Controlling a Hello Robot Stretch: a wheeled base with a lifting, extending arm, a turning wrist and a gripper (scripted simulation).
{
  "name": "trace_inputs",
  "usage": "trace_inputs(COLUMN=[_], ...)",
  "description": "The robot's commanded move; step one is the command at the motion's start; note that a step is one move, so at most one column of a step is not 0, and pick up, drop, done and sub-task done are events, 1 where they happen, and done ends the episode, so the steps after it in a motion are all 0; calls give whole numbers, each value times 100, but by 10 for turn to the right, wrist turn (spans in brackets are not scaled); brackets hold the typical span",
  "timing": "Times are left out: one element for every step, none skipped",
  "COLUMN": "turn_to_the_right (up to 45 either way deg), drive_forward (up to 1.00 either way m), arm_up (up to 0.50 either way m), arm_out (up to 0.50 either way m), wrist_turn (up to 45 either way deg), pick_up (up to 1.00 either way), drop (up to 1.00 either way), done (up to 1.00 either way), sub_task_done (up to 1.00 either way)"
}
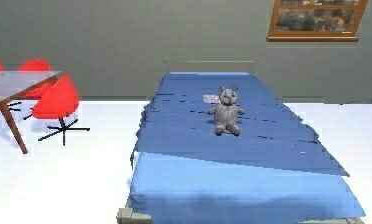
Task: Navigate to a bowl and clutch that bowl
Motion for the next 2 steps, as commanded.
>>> trace_inputs(turn_to_the_right=[-450,-330], drive_forward=[0,0], arm_up=[0,0], arm_out=[0,0], wrist_turn=[0,0], pick_up=[0,0], drop=[0,0], done=[0,0], sub_task_done=[0,0])
